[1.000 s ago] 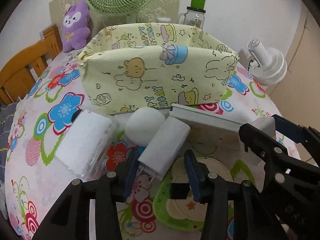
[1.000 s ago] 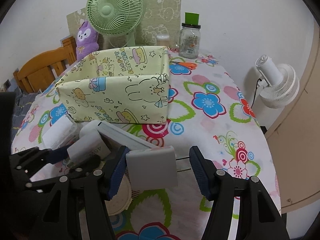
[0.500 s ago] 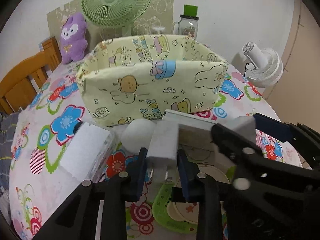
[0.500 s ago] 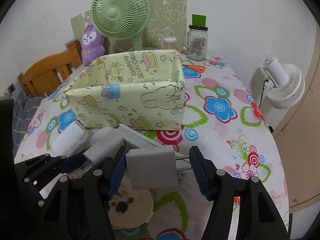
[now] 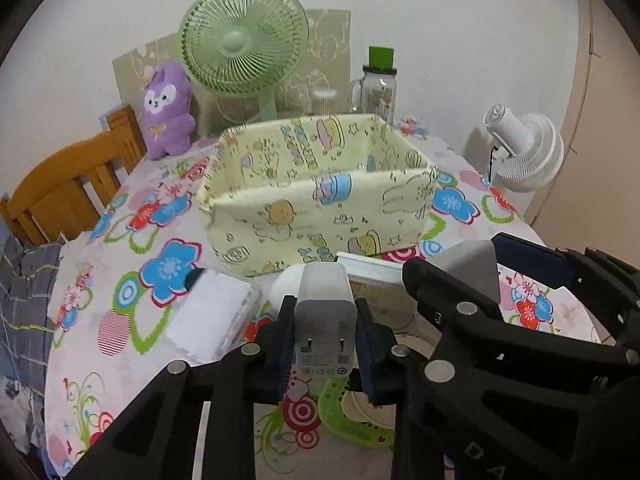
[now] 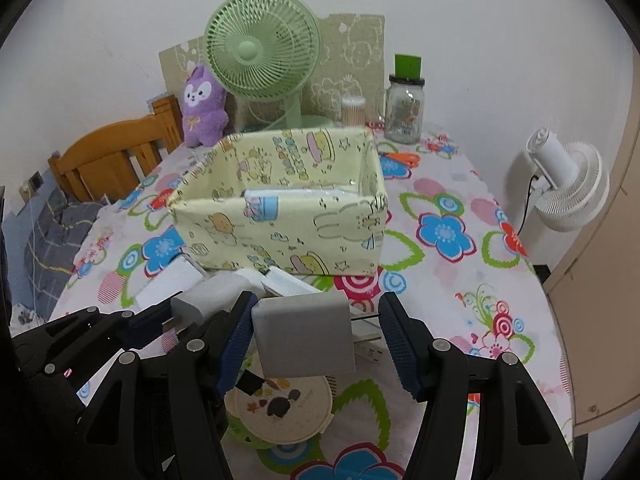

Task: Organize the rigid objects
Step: 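Lift the charger with the right gripper and carry it over the fabric box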

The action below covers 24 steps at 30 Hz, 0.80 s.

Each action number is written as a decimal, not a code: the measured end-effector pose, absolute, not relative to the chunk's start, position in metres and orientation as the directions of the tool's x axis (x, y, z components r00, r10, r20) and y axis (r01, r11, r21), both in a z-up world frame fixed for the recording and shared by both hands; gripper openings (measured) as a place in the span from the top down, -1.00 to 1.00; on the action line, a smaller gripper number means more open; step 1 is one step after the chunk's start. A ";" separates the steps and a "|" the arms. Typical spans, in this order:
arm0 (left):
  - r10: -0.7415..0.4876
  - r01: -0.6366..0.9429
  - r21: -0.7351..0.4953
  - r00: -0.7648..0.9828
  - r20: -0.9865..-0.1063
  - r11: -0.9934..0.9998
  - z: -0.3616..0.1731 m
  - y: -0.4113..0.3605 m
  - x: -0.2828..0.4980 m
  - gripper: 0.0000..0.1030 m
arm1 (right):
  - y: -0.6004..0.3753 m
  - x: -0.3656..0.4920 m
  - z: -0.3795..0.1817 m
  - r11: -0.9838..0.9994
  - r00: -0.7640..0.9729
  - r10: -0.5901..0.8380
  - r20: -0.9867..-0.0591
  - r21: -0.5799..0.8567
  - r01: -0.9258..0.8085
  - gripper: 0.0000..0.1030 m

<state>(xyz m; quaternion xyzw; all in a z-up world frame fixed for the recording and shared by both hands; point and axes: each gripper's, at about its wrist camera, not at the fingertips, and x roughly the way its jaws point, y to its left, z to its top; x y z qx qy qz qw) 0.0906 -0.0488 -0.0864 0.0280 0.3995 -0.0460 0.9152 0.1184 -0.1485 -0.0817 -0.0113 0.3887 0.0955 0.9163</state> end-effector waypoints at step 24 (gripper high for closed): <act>-0.048 0.098 0.038 0.743 -0.667 0.994 -0.036 -0.051 0.102 0.48 | -0.151 0.129 -0.030 0.982 0.744 0.171 -0.646 0.047 -0.185 -0.27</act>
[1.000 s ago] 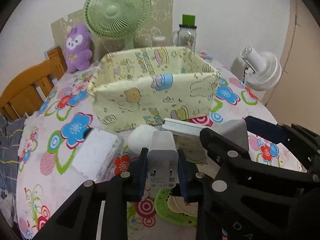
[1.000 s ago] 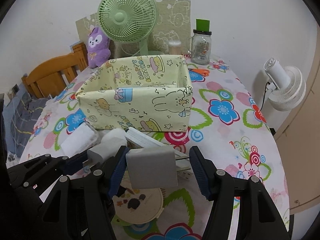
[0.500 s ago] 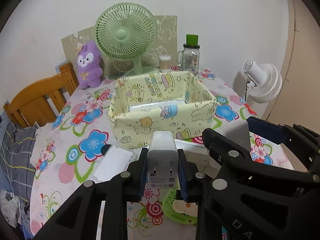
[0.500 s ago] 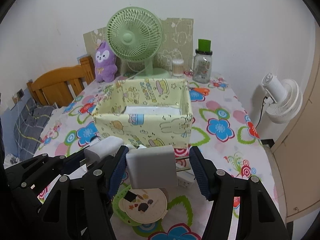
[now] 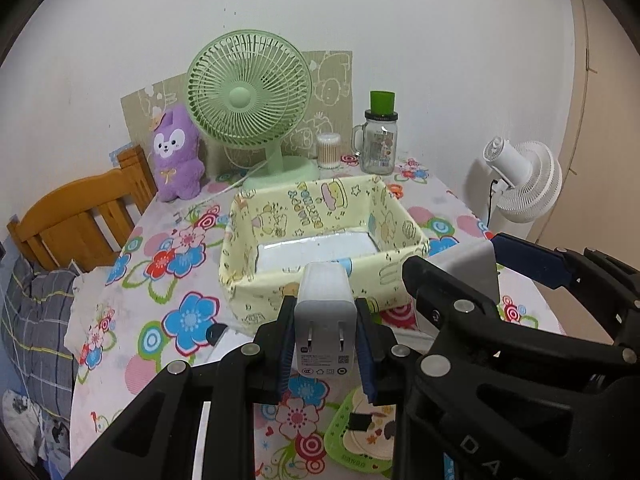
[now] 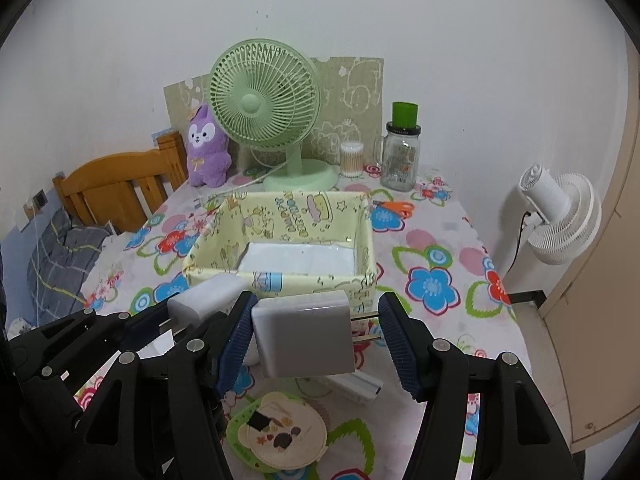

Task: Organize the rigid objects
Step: 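Lift the charger with the right gripper and carry it over the fabric box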

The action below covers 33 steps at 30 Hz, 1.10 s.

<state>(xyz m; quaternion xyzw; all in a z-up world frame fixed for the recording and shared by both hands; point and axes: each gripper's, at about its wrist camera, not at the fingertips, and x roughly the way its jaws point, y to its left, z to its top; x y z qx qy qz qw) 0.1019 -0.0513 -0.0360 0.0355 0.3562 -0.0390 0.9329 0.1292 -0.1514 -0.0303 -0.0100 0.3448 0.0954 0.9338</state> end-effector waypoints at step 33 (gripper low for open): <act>-0.030 0.066 0.031 0.765 -0.643 0.997 -0.017 -0.042 0.181 0.48 | -0.146 0.211 -0.011 0.982 0.760 0.171 -0.627 0.048 -0.182 -0.27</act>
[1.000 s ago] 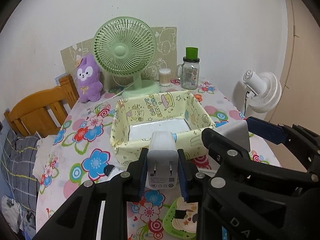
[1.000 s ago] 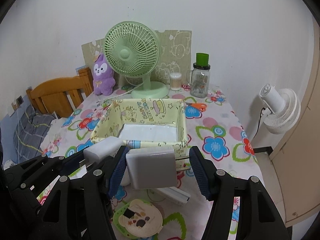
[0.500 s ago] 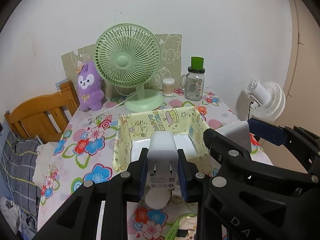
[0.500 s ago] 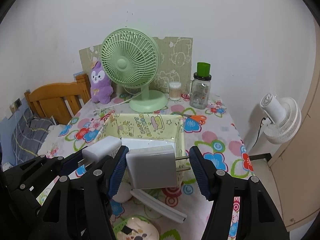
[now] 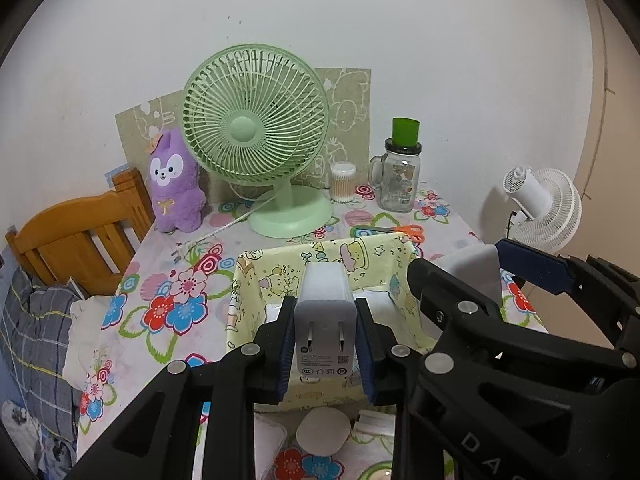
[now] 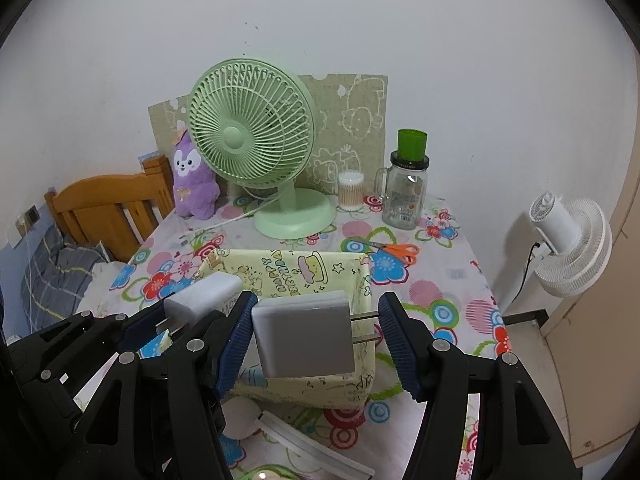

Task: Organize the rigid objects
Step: 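Lift the charger with the right gripper and carry it over the fabric box, then lower the charger into the box and open the right gripper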

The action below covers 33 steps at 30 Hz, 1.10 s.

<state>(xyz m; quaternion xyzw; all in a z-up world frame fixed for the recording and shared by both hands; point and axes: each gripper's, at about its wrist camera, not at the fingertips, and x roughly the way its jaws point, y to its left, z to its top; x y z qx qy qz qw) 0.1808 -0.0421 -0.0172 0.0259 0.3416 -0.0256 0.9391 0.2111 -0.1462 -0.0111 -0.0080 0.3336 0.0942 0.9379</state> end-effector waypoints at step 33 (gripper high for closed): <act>0.000 0.025 0.023 0.679 -0.734 0.999 -0.088 -0.023 0.243 0.46 | -0.131 0.278 -0.085 0.992 0.670 0.113 -0.734 0.039 -0.123 -0.28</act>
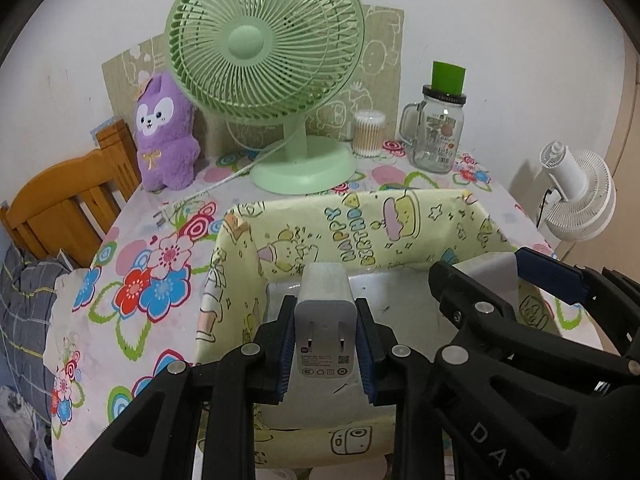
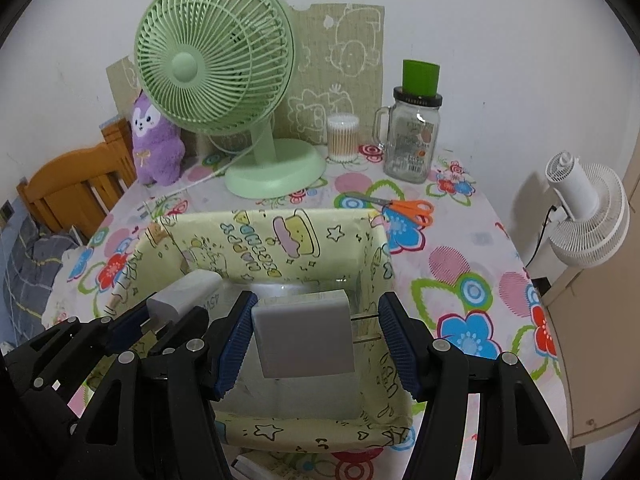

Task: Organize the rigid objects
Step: 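Lower the charger into the box and open the right gripper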

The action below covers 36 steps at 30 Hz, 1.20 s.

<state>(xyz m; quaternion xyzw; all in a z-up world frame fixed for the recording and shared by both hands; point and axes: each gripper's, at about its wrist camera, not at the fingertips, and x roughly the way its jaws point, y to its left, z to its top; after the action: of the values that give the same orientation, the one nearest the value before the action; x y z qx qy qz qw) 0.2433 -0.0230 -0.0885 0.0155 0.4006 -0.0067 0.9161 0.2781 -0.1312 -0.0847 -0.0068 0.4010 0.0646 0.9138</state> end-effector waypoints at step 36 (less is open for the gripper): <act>0.083 -0.011 0.109 0.721 -0.688 0.994 -0.065 -0.023 0.200 -0.67 | -0.132 0.234 -0.063 0.998 0.712 0.050 -0.701 0.004 -0.067 -0.84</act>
<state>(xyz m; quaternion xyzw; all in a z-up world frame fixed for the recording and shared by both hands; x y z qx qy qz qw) 0.1998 -0.0229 -0.0654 0.0487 0.3724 0.0253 0.9264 0.2336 -0.1323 -0.0626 -0.0109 0.3785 0.0315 0.9250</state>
